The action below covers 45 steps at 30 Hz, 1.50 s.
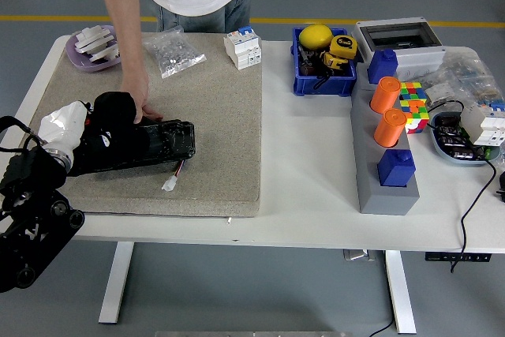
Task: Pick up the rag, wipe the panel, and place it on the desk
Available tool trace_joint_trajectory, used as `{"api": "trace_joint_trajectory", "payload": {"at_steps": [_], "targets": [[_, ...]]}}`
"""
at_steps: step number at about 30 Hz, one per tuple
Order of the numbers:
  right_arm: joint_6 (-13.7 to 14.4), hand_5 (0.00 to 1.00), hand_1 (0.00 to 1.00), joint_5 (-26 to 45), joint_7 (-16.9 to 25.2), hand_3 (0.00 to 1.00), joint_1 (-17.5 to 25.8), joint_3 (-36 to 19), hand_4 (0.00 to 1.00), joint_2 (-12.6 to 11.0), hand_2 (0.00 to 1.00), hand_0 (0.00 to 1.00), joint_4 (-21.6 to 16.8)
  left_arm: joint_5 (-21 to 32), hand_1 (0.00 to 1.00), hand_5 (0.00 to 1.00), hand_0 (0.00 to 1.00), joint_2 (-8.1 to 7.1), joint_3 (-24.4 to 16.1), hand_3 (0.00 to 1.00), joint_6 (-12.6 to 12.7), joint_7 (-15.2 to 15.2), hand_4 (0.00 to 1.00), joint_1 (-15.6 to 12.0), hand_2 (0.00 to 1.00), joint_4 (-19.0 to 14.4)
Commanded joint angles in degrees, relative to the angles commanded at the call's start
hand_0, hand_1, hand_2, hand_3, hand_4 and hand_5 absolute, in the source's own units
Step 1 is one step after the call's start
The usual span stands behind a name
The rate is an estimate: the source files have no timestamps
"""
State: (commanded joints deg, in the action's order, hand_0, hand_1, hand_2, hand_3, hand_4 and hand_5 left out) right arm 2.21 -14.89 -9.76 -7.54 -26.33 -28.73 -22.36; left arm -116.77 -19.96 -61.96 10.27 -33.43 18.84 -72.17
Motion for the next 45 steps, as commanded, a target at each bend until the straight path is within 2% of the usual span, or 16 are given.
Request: {"api": "trace_joint_trajectory", "payload": {"at_steps": [5, 16, 23, 24, 29, 30, 33, 35, 36, 41, 42, 45], "targets": [[0.04, 0.599, 0.506, -0.05, 0.01, 0.603, -0.09, -0.11, 0.998, 0.03, 0.65, 0.732, -0.01, -0.73, 0.182, 0.002, 0.216, -0.34, -3.16, 0.543, 0.13, 0.04, 0.435, -0.3, 0.52, 1.35], [0.07, 0.598, 0.506, -0.18, -0.07, 0.603, -0.04, -0.39, 0.998, 0.1, 0.65, 0.732, 0.01, -0.44, 0.183, 0.002, 0.217, -0.68, -6.55, 0.543, 0.96, 0.76, 0.437, -1.04, 0.519, 5.22], [0.19, 0.598, 0.506, -0.22, -0.09, 0.603, -0.2, -0.39, 0.998, 0.21, 0.65, 0.733, -0.06, 0.68, 0.182, 0.002, 0.216, -1.02, -6.56, 0.541, 2.35, 2.24, 0.428, -0.37, 0.517, 8.83], [0.19, 0.598, 0.503, -0.21, -0.1, 0.602, -0.23, -0.31, 0.998, 0.23, 0.65, 0.733, -0.08, 0.8, 0.211, 0.002, 0.229, -1.09, -6.51, 0.543, 2.59, 2.59, 0.429, -0.23, 0.518, 9.35], [0.18, 0.598, 0.503, -0.18, -0.12, 0.602, -0.31, -0.21, 0.998, 0.33, 0.65, 0.733, -0.09, 2.04, 0.211, 0.002, 0.229, -1.49, -6.54, 0.543, 3.5, 5.1, 0.429, 0.71, 0.518, 12.16], [0.19, 0.598, 0.504, -0.17, -0.12, 0.602, -0.33, -0.21, 0.998, 0.34, 0.65, 0.733, -0.1, 2.41, 0.426, 0.002, 0.331, -1.67, -6.51, 0.565, 3.58, 5.86, 0.43, 0.96, 0.535, 12.89], [0.23, 0.598, 0.504, -0.12, -0.12, 0.602, -0.35, -0.2, 0.998, 0.35, 0.65, 0.733, -0.09, 4.08, 0.426, 0.002, 0.331, -2.34, -6.23, 0.565, 3.06, 8.05, 0.43, 1.44, 0.535, 14.68], [0.24, 0.598, 0.504, -0.13, -0.12, 0.602, -0.35, -0.2, 0.998, 0.35, 0.65, 0.733, -0.09, 4.28, 0.426, 0.002, 0.331, -2.43, -6.26, 0.565, 2.89, 8.38, 0.43, 1.44, 0.535, 14.82], [0.26, 0.598, 0.504, -0.13, -0.12, 0.602, -0.33, -0.26, 0.998, 0.35, 0.65, 0.733, -0.07, 4.57, 0.59, 0.023, 0.489, -2.54, -6.33, 0.565, 2.57, 8.72, 0.649, 1.41, 0.579, 14.92], [0.3, 0.598, 0.504, -0.15, -0.09, 0.602, -0.28, -0.29, 0.998, 0.35, 0.65, 0.733, -0.04, 4.73, 0.59, 0.023, 0.489, -2.85, -6.51, 0.565, 0.22, 8.86, 0.649, 1.46, 0.579, 15.2], [0.3, 0.597, 0.501, -0.16, -0.09, 0.601, -0.29, -0.26, 0.998, 0.34, 0.65, 0.735, -0.06, 4.71, 0.767, 0.104, 0.649, -2.91, -6.5, 0.632, -0.11, 8.86, 0.835, 1.48, 0.771, 15.26], [0.35, 0.597, 0.501, -0.21, -0.07, 0.601, -0.3, -0.26, 0.998, 0.34, 0.65, 0.735, -0.07, 4.88, 0.767, 0.104, 0.649, -3.14, -6.54, 0.632, -0.86, 8.98, 0.835, 1.37, 0.771, 15.28]]}}
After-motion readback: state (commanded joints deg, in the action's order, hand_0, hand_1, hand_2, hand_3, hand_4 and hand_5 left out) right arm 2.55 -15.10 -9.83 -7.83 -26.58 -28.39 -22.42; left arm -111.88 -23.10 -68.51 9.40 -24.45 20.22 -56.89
